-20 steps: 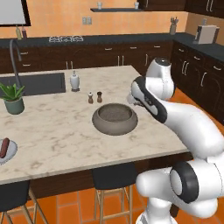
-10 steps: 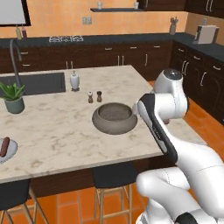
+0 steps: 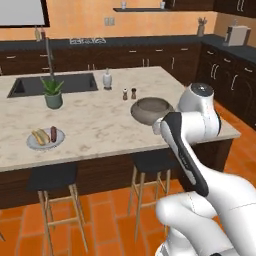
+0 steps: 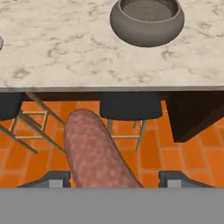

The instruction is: Place one bun and one sausage from the bowl on each plate.

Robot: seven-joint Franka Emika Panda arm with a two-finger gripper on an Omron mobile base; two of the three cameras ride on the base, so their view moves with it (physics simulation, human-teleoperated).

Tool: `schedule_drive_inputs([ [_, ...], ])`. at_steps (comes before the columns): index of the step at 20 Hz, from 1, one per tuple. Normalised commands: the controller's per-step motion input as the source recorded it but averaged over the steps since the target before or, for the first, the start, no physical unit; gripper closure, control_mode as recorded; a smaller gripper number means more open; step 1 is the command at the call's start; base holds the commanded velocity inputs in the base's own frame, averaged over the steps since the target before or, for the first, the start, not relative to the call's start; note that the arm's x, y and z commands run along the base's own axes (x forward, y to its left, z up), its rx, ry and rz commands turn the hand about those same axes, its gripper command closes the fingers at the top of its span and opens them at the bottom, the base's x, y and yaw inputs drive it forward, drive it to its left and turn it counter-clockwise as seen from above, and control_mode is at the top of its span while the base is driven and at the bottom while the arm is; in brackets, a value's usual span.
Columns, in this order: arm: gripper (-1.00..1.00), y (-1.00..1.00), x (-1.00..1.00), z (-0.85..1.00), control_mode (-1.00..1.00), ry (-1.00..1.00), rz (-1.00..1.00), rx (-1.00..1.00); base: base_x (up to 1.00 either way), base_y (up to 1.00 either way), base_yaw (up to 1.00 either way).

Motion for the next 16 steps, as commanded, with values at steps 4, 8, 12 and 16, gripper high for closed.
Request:
schedule_drive_inputs([
  [4,1.0,0.0,0.0,0.0,1.0,0.0,0.0,0.0,-0.12,1.0,0.0],
  [8,1.0,0.0,0.0,0.0,1.0,0.0,0.0,0.0,0.02,1.0,0.0],
  [12,1.0,0.0,0.0,0.0,1.0,0.0,0.0,0.0,0.0,1.0,0.0],
  [16,1.0,0.0,0.0,0.0,1.0,0.0,0.0,0.0,0.1,1.0,0.0],
])
